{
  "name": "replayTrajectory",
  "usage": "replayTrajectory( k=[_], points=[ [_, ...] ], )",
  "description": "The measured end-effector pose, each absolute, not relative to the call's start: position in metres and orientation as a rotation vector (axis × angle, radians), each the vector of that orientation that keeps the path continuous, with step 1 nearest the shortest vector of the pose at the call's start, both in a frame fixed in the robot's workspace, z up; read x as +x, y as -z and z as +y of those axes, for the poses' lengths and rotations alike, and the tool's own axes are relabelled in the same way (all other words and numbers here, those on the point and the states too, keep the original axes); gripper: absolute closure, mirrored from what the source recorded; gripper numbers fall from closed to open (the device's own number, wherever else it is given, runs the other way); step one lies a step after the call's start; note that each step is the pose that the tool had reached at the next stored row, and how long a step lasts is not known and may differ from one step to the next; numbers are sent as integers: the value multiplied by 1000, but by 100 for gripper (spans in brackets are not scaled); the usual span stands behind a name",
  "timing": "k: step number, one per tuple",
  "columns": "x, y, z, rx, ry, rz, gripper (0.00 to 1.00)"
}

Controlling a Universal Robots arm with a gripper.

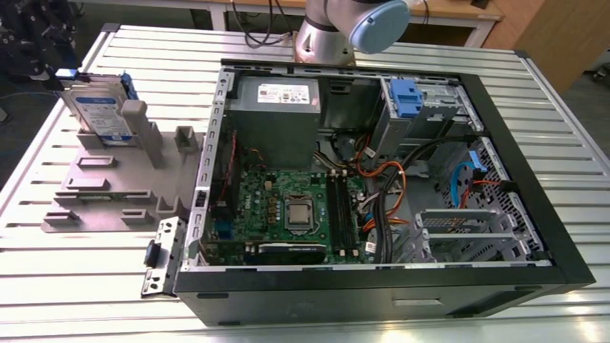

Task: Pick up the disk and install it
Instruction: 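Pick up the disk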

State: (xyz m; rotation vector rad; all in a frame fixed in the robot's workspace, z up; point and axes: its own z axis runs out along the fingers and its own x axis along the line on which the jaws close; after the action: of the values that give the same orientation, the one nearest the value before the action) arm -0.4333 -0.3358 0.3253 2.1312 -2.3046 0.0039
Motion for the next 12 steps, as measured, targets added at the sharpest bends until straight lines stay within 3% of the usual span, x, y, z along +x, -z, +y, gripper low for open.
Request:
replayTrajectory(
  k=[12],
  points=[
    [-436, -318, -334, 2103, -3, -2329, 38]
  ],
)
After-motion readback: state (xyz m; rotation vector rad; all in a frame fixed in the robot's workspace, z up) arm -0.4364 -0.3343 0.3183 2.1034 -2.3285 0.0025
